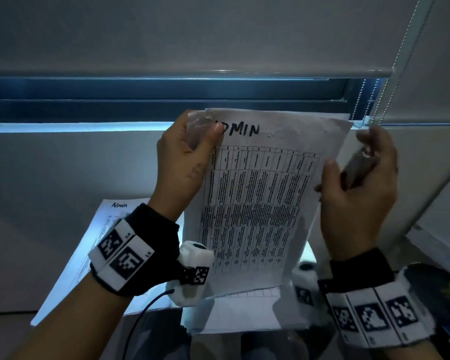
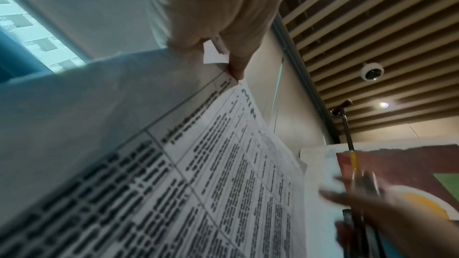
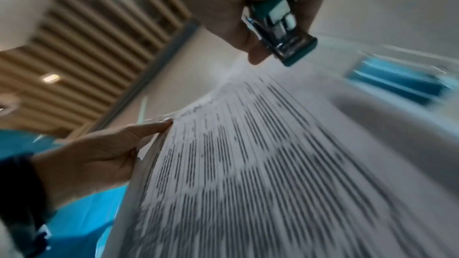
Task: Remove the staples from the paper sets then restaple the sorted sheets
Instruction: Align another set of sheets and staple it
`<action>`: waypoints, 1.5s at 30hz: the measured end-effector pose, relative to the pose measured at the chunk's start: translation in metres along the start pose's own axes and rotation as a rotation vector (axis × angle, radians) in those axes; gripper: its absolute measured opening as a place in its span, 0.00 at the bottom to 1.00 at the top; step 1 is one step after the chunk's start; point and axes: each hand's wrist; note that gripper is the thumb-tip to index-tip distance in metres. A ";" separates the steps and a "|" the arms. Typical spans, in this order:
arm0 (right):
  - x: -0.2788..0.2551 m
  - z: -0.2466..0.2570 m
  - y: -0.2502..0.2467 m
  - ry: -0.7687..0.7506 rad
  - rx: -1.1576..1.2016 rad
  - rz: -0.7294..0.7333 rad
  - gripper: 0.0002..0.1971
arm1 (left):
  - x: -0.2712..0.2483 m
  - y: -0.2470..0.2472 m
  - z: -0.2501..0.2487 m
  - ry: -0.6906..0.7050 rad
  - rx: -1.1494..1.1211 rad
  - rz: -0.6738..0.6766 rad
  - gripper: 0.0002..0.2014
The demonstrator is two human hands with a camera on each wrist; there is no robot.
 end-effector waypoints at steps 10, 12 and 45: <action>0.020 0.053 0.048 -0.504 -0.131 0.680 0.25 | -0.015 -0.003 -0.002 0.020 -0.004 0.073 0.07; 0.024 0.055 0.048 -0.499 -0.075 0.629 0.20 | -0.016 -0.004 -0.002 0.033 0.020 0.062 0.06; 0.032 0.064 0.091 -0.117 0.294 0.096 0.21 | -0.031 0.019 -0.017 0.069 0.075 0.014 0.06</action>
Point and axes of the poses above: each hand's wrist, its own x-axis towards the middle knuckle, its own y-axis out of the palm, z = x × y, and after that the axes turned 1 degree about z, right-handed
